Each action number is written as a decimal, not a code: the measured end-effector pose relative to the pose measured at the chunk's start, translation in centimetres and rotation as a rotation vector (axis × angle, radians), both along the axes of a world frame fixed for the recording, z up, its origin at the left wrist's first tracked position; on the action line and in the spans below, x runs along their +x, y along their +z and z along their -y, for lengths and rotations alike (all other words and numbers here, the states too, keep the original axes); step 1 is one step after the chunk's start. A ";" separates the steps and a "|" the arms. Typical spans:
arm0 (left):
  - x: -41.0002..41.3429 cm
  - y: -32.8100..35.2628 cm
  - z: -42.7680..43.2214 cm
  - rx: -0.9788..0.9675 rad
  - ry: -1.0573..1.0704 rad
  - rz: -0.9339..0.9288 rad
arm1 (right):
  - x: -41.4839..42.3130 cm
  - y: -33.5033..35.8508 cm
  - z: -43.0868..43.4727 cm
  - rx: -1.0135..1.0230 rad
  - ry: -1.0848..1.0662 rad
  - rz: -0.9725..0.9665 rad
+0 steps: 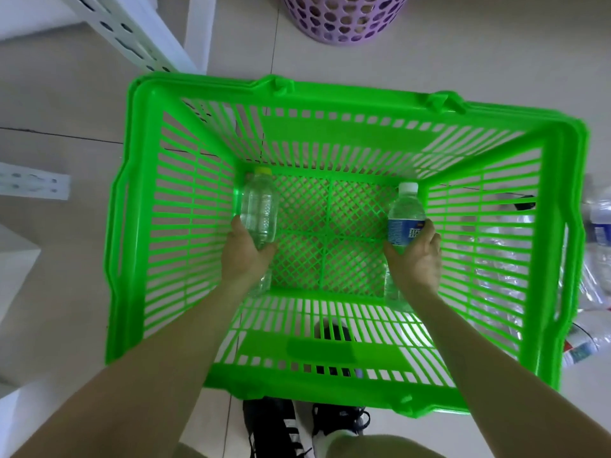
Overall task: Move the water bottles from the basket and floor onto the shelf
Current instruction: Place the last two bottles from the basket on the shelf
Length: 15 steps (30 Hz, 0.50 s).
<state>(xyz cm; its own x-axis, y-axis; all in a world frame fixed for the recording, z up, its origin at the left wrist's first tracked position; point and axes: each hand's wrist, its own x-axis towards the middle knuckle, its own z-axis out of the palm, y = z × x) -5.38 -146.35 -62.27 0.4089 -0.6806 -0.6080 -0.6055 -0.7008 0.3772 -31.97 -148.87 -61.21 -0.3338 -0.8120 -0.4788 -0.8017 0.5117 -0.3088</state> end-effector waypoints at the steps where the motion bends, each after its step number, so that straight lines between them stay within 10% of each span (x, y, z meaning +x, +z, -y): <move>1: 0.0 -0.1 0.1 0.019 0.006 -0.017 | -0.1 -0.2 0.1 0.009 -0.014 0.016; 15: -0.3 2.1 0.5 0.127 0.310 -0.204 | 0.7 2.0 1.5 0.097 -0.237 0.193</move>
